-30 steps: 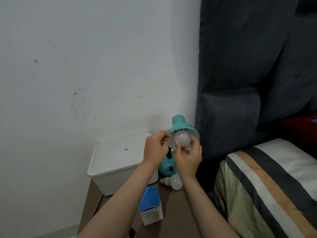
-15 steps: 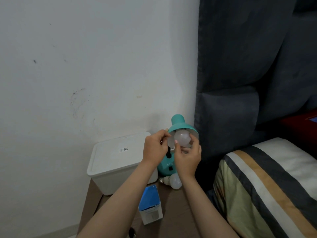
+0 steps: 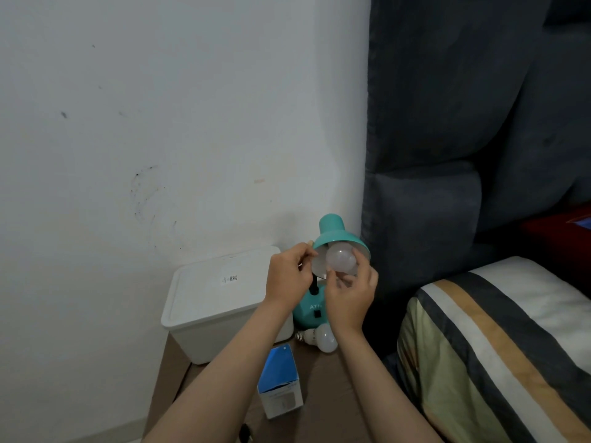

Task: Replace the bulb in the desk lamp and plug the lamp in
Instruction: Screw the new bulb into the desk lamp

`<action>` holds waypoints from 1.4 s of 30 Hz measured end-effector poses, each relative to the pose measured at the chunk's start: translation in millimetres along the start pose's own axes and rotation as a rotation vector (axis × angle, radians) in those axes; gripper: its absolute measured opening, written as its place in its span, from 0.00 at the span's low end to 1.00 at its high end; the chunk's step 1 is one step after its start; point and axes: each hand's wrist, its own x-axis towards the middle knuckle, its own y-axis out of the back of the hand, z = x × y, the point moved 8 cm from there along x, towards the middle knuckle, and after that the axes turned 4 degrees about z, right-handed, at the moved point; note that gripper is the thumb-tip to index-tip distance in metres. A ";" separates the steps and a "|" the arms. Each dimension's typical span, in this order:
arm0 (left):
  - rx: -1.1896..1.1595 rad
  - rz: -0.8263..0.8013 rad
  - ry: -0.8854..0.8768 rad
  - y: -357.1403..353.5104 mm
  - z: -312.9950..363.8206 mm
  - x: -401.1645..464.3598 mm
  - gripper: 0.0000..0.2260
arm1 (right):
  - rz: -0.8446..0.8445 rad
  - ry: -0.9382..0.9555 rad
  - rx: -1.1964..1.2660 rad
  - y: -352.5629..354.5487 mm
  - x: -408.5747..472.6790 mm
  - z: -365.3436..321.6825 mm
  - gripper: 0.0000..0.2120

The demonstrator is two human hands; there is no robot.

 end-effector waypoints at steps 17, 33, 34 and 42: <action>0.020 -0.008 -0.021 0.9 1.2 2.4 0.08 | -0.005 -0.050 -0.062 1.6 4.4 3.9 0.21; 0.001 -0.004 -0.003 1.5 0.5 -0.2 0.09 | 0.013 -0.136 -0.020 1.0 8.6 5.1 0.22; 0.002 -0.002 -0.006 2.0 0.9 -0.1 0.09 | 0.012 -0.124 -0.016 0.4 8.4 2.7 0.22; 0.014 0.000 -0.018 2.0 2.5 0.4 0.09 | -0.016 -0.007 -0.032 -3.3 4.3 2.7 0.23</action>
